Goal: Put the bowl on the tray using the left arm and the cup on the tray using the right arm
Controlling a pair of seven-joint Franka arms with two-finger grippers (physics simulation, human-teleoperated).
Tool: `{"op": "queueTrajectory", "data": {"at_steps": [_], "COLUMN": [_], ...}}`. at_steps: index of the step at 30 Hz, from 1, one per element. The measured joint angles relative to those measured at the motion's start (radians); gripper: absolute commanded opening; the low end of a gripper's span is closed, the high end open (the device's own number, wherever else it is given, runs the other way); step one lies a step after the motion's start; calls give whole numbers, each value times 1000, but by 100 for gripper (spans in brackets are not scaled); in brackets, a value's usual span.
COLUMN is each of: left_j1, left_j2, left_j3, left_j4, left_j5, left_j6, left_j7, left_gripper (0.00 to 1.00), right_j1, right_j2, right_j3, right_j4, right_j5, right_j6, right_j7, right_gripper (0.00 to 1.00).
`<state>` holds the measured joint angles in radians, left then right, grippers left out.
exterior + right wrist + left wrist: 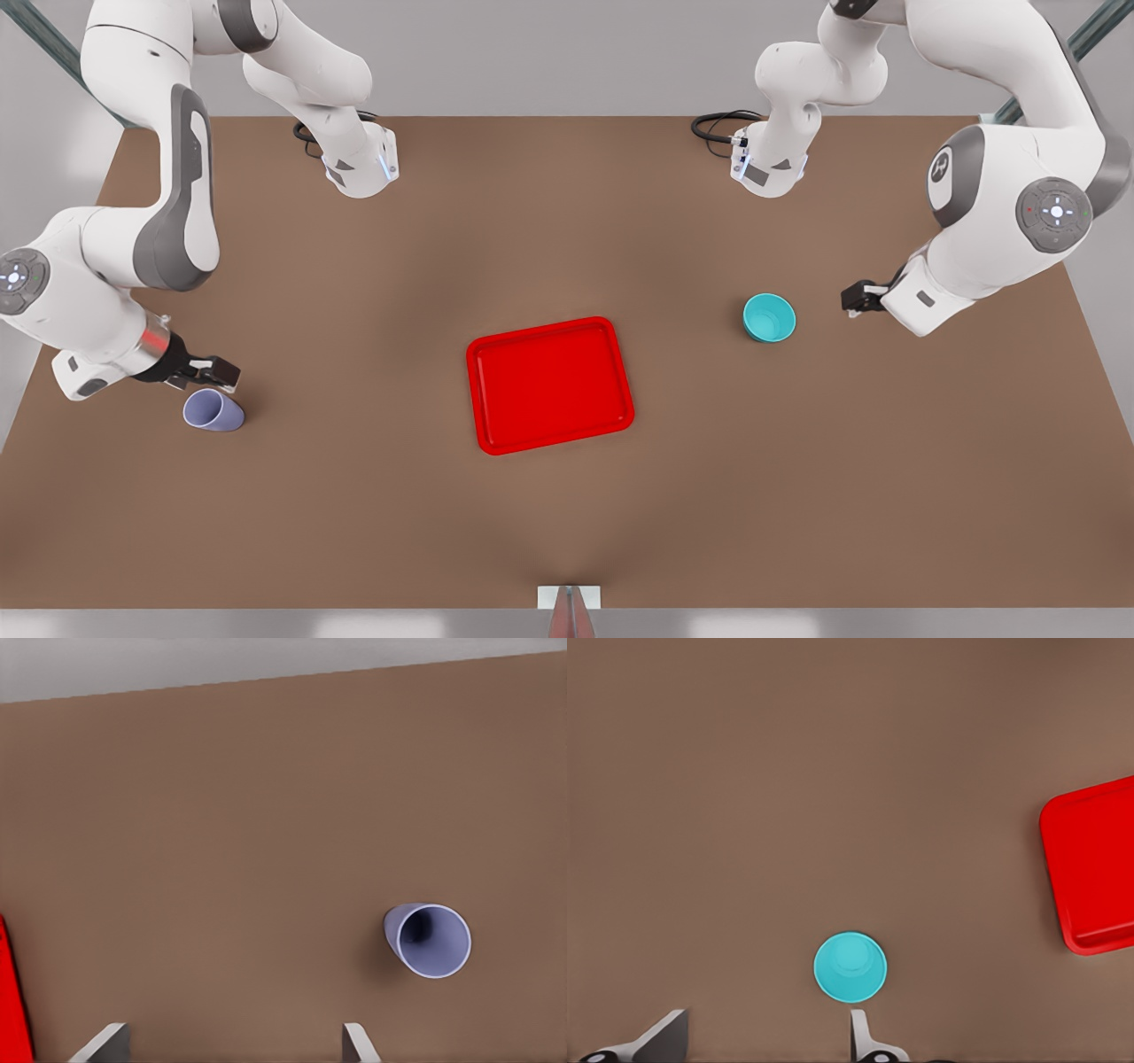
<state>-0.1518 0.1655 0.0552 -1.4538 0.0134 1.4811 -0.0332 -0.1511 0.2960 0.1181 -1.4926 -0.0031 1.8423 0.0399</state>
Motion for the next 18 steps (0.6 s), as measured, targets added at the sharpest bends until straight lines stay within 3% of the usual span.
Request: {"op": "queueTrajectory", "data": {"at_steps": [3,5,8,11,18], "left_j1": [3,42,69,123,124], "left_j2": [-7,-4,4,19,98], "left_j3": [5,12,12,25,35], "left_j4": [-145,-414,-707,-794,-809], "left_j5": [-3,-63,-200,-273,-335], "left_j6": [-11,194,483,590,630], "left_j7": [-8,4,330,583,587], "left_gripper": [100,100,100,100,100], "right_j1": [1,0,0,1,-4], "right_j2": [0,0,5,6,6], "right_j3": [0,0,0,0,0], "right_j4": [0,0,6,12,12], "right_j5": [0,0,0,-2,-4], "right_j6": [0,0,0,0,-2], "right_j7": [0,0,0,0,-2], "right_gripper": [100,100,100,100,100]}}
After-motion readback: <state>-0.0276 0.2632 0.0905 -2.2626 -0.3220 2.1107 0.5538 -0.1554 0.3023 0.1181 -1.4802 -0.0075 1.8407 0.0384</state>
